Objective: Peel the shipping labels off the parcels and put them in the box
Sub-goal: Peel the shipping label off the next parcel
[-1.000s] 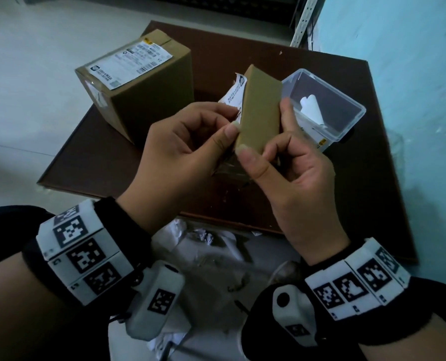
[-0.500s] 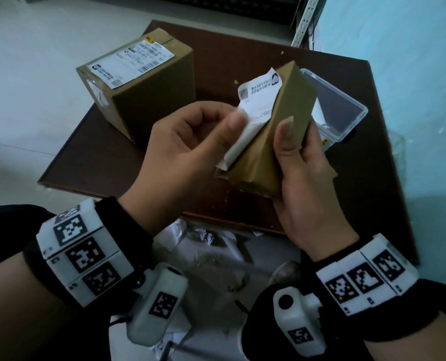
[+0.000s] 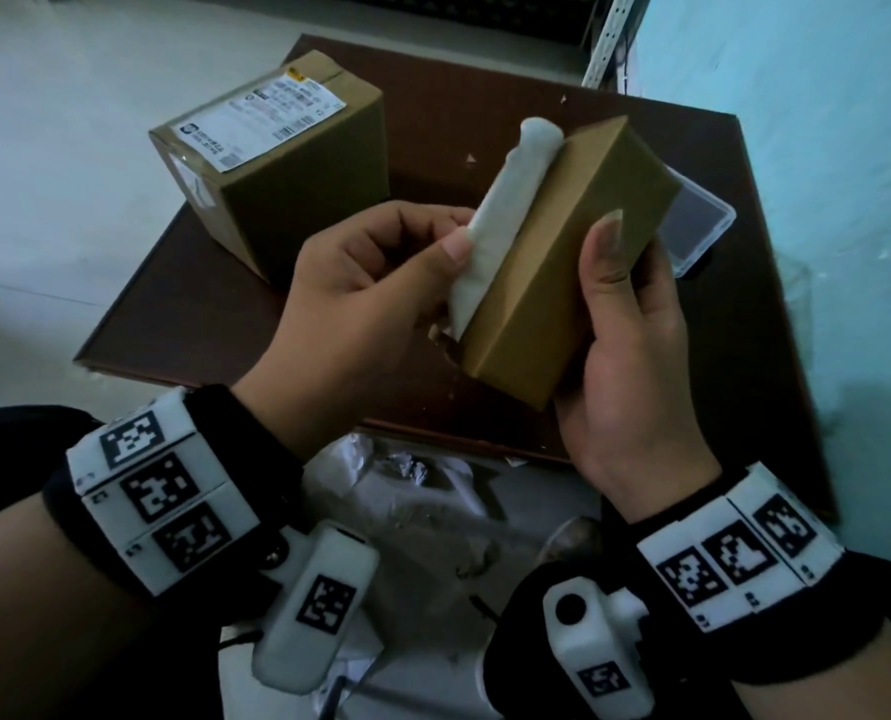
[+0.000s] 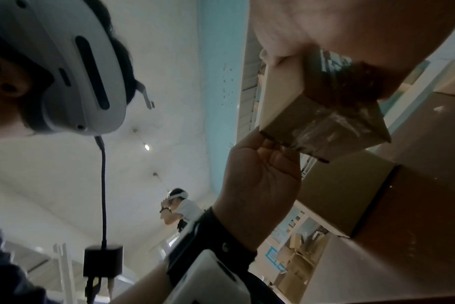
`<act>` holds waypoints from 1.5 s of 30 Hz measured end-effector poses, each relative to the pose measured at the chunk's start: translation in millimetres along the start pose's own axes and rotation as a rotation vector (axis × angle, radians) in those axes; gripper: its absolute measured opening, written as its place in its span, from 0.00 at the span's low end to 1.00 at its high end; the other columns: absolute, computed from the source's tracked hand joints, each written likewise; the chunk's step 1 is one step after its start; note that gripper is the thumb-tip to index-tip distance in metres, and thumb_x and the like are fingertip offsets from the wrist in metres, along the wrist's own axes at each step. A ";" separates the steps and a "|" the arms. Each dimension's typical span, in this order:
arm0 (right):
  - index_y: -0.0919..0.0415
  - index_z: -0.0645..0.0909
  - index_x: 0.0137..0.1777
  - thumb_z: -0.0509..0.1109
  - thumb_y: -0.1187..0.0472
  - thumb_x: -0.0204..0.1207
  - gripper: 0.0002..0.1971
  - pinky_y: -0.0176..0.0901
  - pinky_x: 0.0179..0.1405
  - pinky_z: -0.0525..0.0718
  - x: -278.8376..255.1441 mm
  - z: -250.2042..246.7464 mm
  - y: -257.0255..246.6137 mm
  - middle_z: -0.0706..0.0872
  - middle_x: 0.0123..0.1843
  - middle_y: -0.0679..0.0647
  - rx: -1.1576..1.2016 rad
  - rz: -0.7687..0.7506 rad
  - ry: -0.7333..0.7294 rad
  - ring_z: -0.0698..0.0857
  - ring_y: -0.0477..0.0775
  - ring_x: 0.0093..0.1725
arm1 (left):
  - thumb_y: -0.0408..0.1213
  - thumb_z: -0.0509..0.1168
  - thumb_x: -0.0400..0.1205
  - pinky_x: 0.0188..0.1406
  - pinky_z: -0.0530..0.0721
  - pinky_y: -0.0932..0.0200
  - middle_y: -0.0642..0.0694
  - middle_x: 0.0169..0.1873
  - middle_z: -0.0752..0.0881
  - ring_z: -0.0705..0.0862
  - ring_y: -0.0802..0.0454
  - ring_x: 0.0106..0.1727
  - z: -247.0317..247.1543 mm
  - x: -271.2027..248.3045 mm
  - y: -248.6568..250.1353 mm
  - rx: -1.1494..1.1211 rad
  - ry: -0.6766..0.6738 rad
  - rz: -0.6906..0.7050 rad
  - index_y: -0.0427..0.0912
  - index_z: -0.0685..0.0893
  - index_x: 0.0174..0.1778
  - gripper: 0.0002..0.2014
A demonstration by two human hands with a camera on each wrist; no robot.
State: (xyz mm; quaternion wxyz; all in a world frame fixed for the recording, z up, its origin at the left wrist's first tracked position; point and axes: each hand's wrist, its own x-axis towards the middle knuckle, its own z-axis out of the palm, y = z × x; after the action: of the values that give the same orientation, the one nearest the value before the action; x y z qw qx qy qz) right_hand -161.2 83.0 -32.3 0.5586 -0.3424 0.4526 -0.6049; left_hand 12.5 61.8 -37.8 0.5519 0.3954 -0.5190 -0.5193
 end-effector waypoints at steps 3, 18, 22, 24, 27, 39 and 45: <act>0.48 0.75 0.83 0.79 0.42 0.74 0.37 0.63 0.64 0.93 -0.2 1.8 -0.4 0.91 0.70 0.57 0.003 0.004 0.002 0.93 0.59 0.68 | 0.40 0.66 0.87 0.56 0.88 0.39 0.30 0.57 0.91 0.90 0.36 0.58 3.4 -1.4 3.3 -0.083 -0.005 -0.047 0.35 0.89 0.60 0.14; 0.53 0.72 0.86 0.81 0.49 0.71 0.42 0.61 0.63 0.94 2.6 -0.5 -0.4 0.92 0.69 0.56 0.027 0.015 -0.015 0.93 0.58 0.67 | 0.32 0.65 0.89 0.43 0.94 0.56 0.46 0.47 0.96 0.95 0.48 0.50 3.8 4.6 15.6 -0.160 0.116 -0.343 0.42 0.90 0.53 0.08; 0.51 0.67 0.89 0.85 0.50 0.69 0.49 0.63 0.70 0.91 1.5 -3.8 4.9 0.88 0.72 0.58 -0.063 -0.044 -0.056 0.91 0.58 0.70 | 0.38 0.67 0.88 0.48 0.95 0.51 0.45 0.50 0.95 0.94 0.47 0.54 5.7 -0.2 16.2 -0.035 0.020 -0.250 0.45 0.91 0.52 0.06; 0.49 0.63 0.91 0.86 0.55 0.71 0.51 0.64 0.75 0.88 -0.1 -6.0 9.3 0.85 0.75 0.55 -0.105 -0.067 -0.096 0.89 0.55 0.73 | 0.38 0.69 0.88 0.38 0.90 0.65 0.51 0.46 0.95 0.94 0.57 0.47 5.7 -4.6 11.7 0.228 0.010 -0.159 0.48 0.90 0.52 0.04; 0.55 0.66 0.90 0.80 0.63 0.79 0.41 0.60 0.77 0.86 -3.5 -4.9 10.6 0.85 0.77 0.56 -0.115 -0.055 -0.201 0.87 0.55 0.76 | 0.40 0.69 0.89 0.28 0.87 0.60 0.44 0.37 0.94 0.92 0.53 0.36 -1.2 -1.3 1.0 0.420 0.055 -0.200 0.40 0.91 0.44 0.11; 0.53 0.92 0.55 0.77 0.54 0.69 0.15 0.59 0.57 0.94 8.2 -4.1 -0.6 0.95 0.53 0.57 -0.001 0.433 -0.245 0.94 0.58 0.57 | 0.37 0.70 0.88 0.51 0.90 0.47 0.42 0.45 0.94 0.92 0.50 0.43 -12.4 3.7 -8.2 0.806 0.106 0.291 0.37 0.93 0.57 0.09; 0.54 0.84 0.73 0.75 0.64 0.83 0.19 0.54 0.54 0.95 12.3 -5.6 11.1 0.96 0.50 0.51 -0.097 0.400 -0.167 0.95 0.52 0.51 | 0.41 0.71 0.88 0.31 0.80 0.69 0.50 0.36 0.90 0.88 0.56 0.36 -13.9 13.0 -12.6 0.644 0.205 0.003 0.46 0.91 0.46 0.07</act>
State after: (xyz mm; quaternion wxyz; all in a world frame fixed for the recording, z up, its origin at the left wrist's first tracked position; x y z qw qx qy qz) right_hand -164.0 72.2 -45.8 0.6859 -0.3211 0.4921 -0.4293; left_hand 23.1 45.7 -50.0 0.4486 0.5989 -0.5989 -0.2853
